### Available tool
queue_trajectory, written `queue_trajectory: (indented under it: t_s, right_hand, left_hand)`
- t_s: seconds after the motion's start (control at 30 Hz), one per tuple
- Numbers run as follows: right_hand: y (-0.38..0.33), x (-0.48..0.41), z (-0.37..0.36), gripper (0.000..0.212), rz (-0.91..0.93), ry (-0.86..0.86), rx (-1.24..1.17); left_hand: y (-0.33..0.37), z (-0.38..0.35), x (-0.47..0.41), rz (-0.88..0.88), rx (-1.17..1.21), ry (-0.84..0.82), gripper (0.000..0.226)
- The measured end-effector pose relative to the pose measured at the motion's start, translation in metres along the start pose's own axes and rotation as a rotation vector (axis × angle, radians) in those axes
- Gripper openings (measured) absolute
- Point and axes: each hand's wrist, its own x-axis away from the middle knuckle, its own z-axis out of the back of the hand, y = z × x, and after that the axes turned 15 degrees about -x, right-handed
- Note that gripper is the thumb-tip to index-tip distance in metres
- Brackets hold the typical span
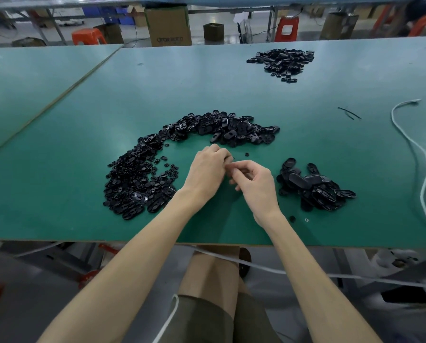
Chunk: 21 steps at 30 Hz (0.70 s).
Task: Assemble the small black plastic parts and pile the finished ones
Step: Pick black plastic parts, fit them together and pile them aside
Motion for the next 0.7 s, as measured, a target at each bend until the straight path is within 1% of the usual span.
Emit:
queue_trajectory:
  t_s: [0.03, 0.1, 0.2, 0.27, 0.37, 0.43, 0.5, 0.6, 0.7]
  right_hand:
    - [0.000, 0.000, 0.000, 0.016, 0.002, 0.009, -0.006]
    - [0.001, 0.000, 0.001, 0.017, 0.008, 0.035, -0.032]
    - [0.001, -0.001, 0.002, 0.015, 0.015, 0.059, -0.080]
    - [0.002, -0.001, 0.002, 0.013, 0.019, 0.067, -0.102]
    - [0.002, -0.001, 0.002, 0.012, 0.025, 0.073, -0.119]
    - [0.002, -0.002, 0.002, 0.009, 0.015, 0.051, -0.111]
    - [0.002, -0.002, 0.002, 0.004, 0.001, 0.018, -0.091]
    - [0.003, -0.002, 0.001, 0.003, 0.000, -0.003, -0.074]
    - [0.003, -0.002, 0.001, 0.005, 0.003, 0.005, -0.102]
  left_hand:
    - [0.000, 0.000, 0.001, 0.032, 0.048, 0.031, 0.019]
    - [0.001, 0.003, 0.004, 0.164, 0.237, 0.046, 0.022]
    - [-0.001, 0.008, 0.006, 0.347, 0.566, 0.000, 0.019]
    - [-0.002, 0.011, 0.009, 0.377, 0.705, -0.039, 0.019]
    - [-0.001, 0.017, 0.015, 0.375, 0.798, -0.043, 0.021]
    - [-0.002, 0.021, 0.017, 0.361, 0.815, -0.043, 0.020]
    - [-0.003, 0.023, 0.021, 0.329, 0.780, -0.064, 0.019]
    - [-0.009, 0.026, 0.030, 0.270, 0.615, -0.084, 0.014]
    - [-0.021, 0.033, 0.036, 0.262, 0.440, -0.041, 0.011]
